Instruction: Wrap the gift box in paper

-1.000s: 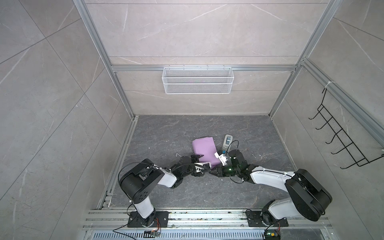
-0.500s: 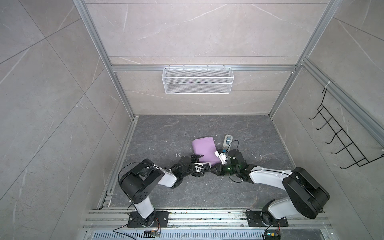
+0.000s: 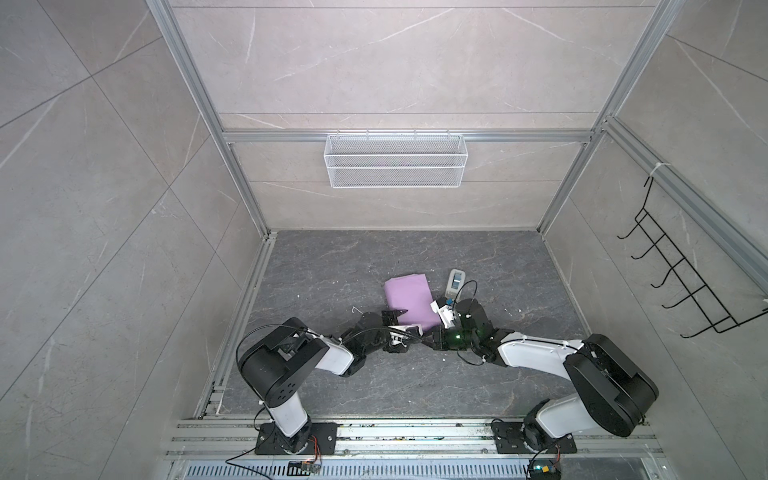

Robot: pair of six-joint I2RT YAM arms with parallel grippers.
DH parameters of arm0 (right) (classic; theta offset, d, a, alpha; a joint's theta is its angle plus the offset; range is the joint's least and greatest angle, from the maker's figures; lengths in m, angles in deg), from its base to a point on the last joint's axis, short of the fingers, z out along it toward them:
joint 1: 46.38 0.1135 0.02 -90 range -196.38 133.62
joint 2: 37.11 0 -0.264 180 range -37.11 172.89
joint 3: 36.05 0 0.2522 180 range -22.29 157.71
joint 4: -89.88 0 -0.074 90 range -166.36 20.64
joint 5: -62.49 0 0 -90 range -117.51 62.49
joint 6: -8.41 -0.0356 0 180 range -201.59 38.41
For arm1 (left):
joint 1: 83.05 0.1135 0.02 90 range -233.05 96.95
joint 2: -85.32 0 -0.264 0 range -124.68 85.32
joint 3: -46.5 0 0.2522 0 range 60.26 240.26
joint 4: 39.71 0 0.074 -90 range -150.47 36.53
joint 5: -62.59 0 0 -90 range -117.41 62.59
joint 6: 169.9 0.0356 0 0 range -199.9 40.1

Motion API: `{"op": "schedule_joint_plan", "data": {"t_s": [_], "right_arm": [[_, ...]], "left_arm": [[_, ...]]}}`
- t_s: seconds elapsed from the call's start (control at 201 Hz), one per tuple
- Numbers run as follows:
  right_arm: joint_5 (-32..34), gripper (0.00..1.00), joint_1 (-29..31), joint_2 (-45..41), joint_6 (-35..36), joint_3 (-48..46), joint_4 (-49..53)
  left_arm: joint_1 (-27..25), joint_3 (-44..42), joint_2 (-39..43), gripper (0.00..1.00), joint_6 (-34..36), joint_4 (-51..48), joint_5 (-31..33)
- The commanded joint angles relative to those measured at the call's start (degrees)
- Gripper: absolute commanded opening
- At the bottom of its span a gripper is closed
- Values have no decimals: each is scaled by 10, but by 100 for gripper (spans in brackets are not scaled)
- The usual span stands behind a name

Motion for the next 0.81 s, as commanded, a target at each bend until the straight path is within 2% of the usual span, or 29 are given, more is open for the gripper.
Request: {"op": "schedule_joint_plan", "data": {"t_s": [0.0,0.802], "right_arm": [[11,0,1,8,-5,12,-10],[13,0,-4,9,-18,19,-20]], "left_arm": [[6,2,-13,84,-19,-18,10],[6,3,-15,84,-21,-17,8]]}}
